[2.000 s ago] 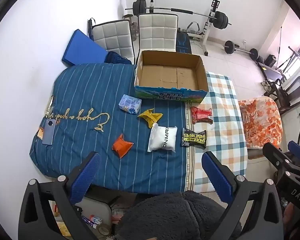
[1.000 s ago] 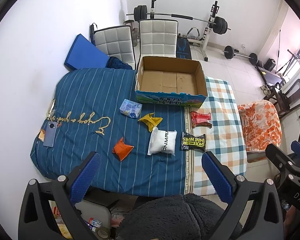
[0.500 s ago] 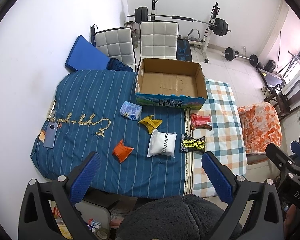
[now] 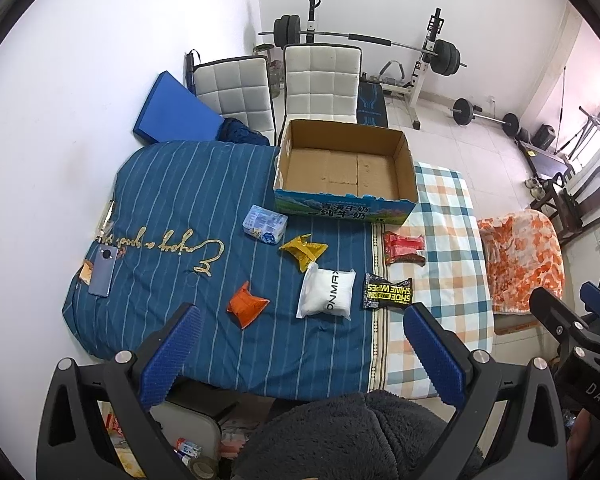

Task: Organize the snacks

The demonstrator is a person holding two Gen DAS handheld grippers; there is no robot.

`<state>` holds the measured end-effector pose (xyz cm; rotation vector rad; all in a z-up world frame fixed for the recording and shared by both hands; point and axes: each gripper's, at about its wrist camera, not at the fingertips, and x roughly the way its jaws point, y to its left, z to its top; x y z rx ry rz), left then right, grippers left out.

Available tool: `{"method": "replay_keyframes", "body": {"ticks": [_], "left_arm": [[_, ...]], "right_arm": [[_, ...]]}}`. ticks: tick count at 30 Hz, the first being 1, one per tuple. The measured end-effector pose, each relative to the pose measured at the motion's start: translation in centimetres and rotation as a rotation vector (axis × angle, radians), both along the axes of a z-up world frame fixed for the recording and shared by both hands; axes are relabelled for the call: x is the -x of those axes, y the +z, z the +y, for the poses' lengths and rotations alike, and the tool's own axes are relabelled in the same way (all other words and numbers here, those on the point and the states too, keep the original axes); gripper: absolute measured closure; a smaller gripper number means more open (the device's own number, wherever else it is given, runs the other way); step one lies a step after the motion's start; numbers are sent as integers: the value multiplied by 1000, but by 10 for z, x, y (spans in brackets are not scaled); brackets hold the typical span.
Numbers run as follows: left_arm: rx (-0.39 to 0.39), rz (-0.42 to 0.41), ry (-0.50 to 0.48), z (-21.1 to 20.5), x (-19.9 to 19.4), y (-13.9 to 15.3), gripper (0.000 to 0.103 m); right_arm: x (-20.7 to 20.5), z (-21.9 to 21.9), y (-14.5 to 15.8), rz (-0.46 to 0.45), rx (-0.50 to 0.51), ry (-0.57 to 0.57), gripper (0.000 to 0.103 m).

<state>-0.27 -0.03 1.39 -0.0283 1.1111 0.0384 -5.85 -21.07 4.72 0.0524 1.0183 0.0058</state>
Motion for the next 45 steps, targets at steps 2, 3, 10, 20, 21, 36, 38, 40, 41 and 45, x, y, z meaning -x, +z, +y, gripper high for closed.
{"method": "replay_keyframes", "body": {"ticks": [2, 3, 10, 20, 21, 36, 38, 40, 41, 45], "left_arm": [[0, 0, 2, 2, -1, 0, 0], [2, 1, 4, 3, -1, 0, 0], [1, -2, 9, 5, -2, 0, 0], [3, -3, 11, 6, -3, 0, 0], [4, -2, 10, 6, -3, 0, 0], [6, 15, 18, 7, -8, -5, 0], [4, 17, 26, 9, -15, -9, 0], [6, 6, 38, 13, -24, -14, 0], [1, 5, 46, 15, -29, -18, 0], [0, 56, 64, 21, -55, -54, 0]], "right_arm": [[-1, -1, 0, -1, -1, 5, 3], [-2, -1, 0, -3, 0, 7, 3], [-2, 1, 1, -11, -1, 16, 3], [-4, 5, 1, -13, -1, 17, 3], [-5, 6, 2, -14, -1, 18, 3], [-16, 12, -3, 1, -11, 20, 3], [-22, 7, -9, 13, -17, 9, 3], [-32, -1, -21, 33, -17, -14, 3], [-39, -6, -28, 44, -21, -25, 3], [-71, -31, -72, 121, -30, -58, 3]]}}
